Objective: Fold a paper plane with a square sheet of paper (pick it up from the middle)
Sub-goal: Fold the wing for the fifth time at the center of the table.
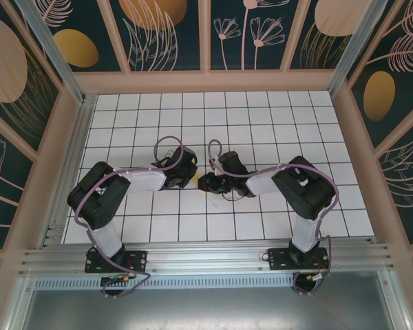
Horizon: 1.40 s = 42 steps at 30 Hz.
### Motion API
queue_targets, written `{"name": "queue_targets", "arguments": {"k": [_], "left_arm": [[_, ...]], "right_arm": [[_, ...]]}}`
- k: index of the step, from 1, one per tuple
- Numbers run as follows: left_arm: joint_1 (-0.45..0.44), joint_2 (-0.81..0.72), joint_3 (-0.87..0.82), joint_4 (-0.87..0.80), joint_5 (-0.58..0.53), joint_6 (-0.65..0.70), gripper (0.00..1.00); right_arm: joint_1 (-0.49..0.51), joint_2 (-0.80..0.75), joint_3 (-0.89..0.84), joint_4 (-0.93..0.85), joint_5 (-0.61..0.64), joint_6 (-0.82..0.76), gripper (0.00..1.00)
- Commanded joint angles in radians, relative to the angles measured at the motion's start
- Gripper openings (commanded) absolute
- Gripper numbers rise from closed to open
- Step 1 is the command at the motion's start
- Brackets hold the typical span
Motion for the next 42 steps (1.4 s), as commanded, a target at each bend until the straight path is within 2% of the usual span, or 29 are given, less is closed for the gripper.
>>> {"name": "queue_targets", "arguments": {"k": [1,10,16,23,29,31,34,37,42], "left_arm": [[0.008,-0.011,-0.007,0.019,0.007,-0.023,0.00],[0.017,-0.008,-0.001,0.026,0.003,-0.029,0.00],[0.018,0.007,0.006,0.045,0.017,-0.031,0.00],[0.025,0.009,0.011,0.048,0.021,-0.028,0.00],[0.027,-0.004,0.016,0.039,0.015,-0.006,0.00],[0.028,-0.026,0.014,0.032,0.001,0.010,0.09],[0.034,-0.070,0.011,0.030,-0.012,0.055,0.32],[0.037,-0.129,-0.011,0.031,-0.040,0.101,0.50],[0.049,-0.235,-0.118,0.103,-0.066,0.164,0.65]], "right_arm": [[0.008,0.012,0.022,-0.045,0.023,-0.037,0.27],[0.008,0.032,0.047,-0.092,0.047,-0.046,0.25],[0.006,0.043,0.054,-0.097,0.037,-0.030,0.16],[0.000,0.041,0.050,-0.100,0.038,-0.025,0.11],[-0.009,0.039,0.044,-0.073,0.003,-0.005,0.00],[-0.021,0.040,0.033,-0.041,-0.031,0.016,0.00],[-0.045,0.046,0.019,0.021,-0.102,0.057,0.00],[-0.075,0.064,0.007,0.102,-0.187,0.119,0.00],[-0.105,0.076,0.002,0.170,-0.266,0.194,0.00]]}}
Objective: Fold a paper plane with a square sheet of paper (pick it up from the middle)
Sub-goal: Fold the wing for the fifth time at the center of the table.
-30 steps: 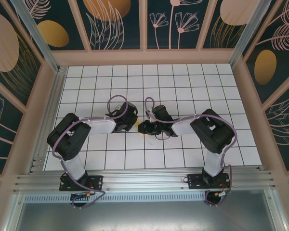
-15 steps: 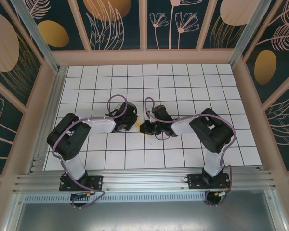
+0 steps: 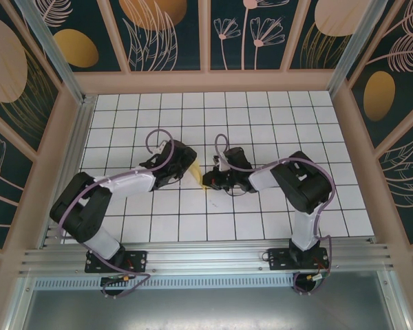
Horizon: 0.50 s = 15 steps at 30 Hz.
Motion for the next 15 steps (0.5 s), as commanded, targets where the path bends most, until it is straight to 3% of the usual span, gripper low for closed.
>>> {"name": "queue_targets", "arguments": {"k": [1,7,15], "left_arm": [[0.014,-0.062,-0.086,0.070,-0.029,0.082,0.65],[0.017,-0.090,-0.171,0.155,0.024,0.170,0.60],[0.020,-0.007,-0.169,0.257,0.073,0.250,0.38]], "right_arm": [[-0.017,0.020,-0.012,0.099,-0.100,0.079,0.00],[-0.039,0.054,-0.010,0.103,-0.138,0.133,0.00],[-0.061,0.092,-0.016,0.113,-0.157,0.187,0.00]]}}
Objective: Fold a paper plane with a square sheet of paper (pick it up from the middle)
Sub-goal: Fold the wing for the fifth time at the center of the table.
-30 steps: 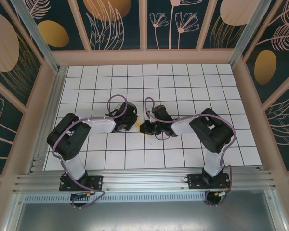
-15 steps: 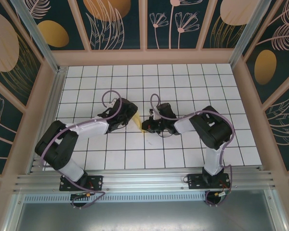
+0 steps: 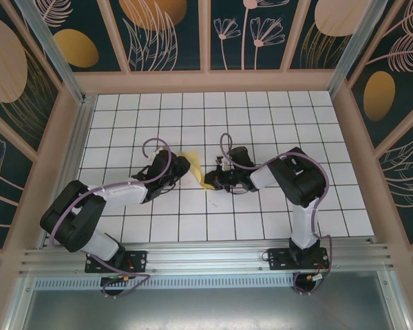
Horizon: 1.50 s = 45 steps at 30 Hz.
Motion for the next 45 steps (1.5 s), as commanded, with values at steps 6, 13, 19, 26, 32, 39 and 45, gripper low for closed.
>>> {"name": "queue_targets", "arguments": {"k": [6,13,19,26,32,39,45], "left_arm": [[0.011,0.130,0.053,0.106,0.066,0.105,0.37],[0.012,0.178,0.070,0.168,0.103,0.145,0.35],[0.016,0.242,0.074,0.207,0.130,0.154,0.33],[0.016,0.288,0.118,0.142,0.126,0.149,0.28],[0.015,0.313,0.192,-0.023,0.083,0.158,0.22],[0.015,0.357,0.256,-0.139,0.092,0.196,0.21],[0.015,0.379,0.294,-0.186,0.092,0.214,0.22]], "right_arm": [[-0.021,0.030,-0.019,0.026,-0.032,0.056,0.00],[-0.031,0.054,-0.040,0.089,-0.066,0.119,0.00],[-0.031,0.052,-0.043,0.112,-0.086,0.142,0.00],[-0.032,0.050,-0.034,0.101,-0.095,0.131,0.00],[-0.031,0.010,-0.021,0.043,-0.075,0.072,0.17],[-0.031,-0.076,0.014,-0.082,-0.007,-0.036,0.28],[-0.060,-0.128,0.013,-0.143,0.050,-0.086,0.28]]}}
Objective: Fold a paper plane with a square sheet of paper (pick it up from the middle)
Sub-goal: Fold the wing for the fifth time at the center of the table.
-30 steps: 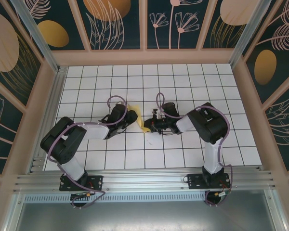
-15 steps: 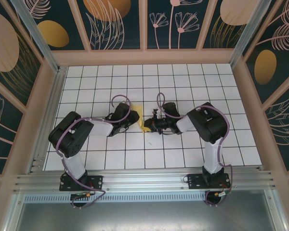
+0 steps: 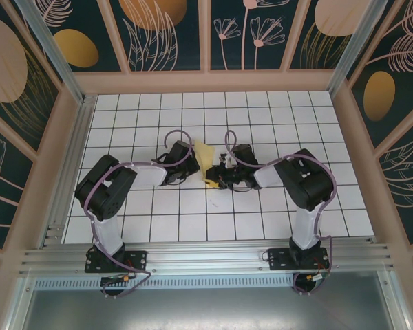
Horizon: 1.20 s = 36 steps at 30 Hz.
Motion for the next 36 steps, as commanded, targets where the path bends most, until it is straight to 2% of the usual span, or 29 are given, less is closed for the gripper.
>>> {"name": "queue_targets", "arguments": {"k": [1,4,8,11,15,18,25,31,36], "left_arm": [[0.004,0.041,0.022,-0.076,-0.013,0.032,0.23],[0.006,0.022,0.011,-0.054,-0.006,0.030,0.24],[0.005,-0.027,-0.025,0.011,-0.007,0.013,0.26],[0.005,-0.034,-0.029,0.024,-0.013,0.008,0.26],[0.004,-0.025,-0.029,0.027,-0.009,0.006,0.26],[0.005,-0.026,-0.030,0.030,-0.006,0.004,0.25],[0.005,-0.041,-0.032,0.032,-0.005,0.003,0.24],[0.005,-0.075,-0.054,0.054,-0.002,0.000,0.24],[0.005,-0.127,-0.121,0.154,0.016,-0.011,0.25]], "right_arm": [[-0.032,-0.065,0.019,-0.065,0.048,-0.069,0.29],[-0.040,-0.114,0.046,-0.144,0.080,-0.134,0.30],[-0.043,-0.182,0.114,-0.340,0.233,-0.295,0.33],[-0.060,-0.153,0.201,-0.453,0.314,-0.394,0.31],[-0.084,-0.035,0.336,-0.523,0.317,-0.444,0.20],[-0.086,0.047,0.409,-0.544,0.294,-0.461,0.16],[-0.082,0.178,0.504,-0.572,0.245,-0.473,0.15],[-0.076,0.210,0.506,-0.581,0.251,-0.470,0.15],[-0.059,0.213,0.508,-0.610,0.267,-0.448,0.15]]}}
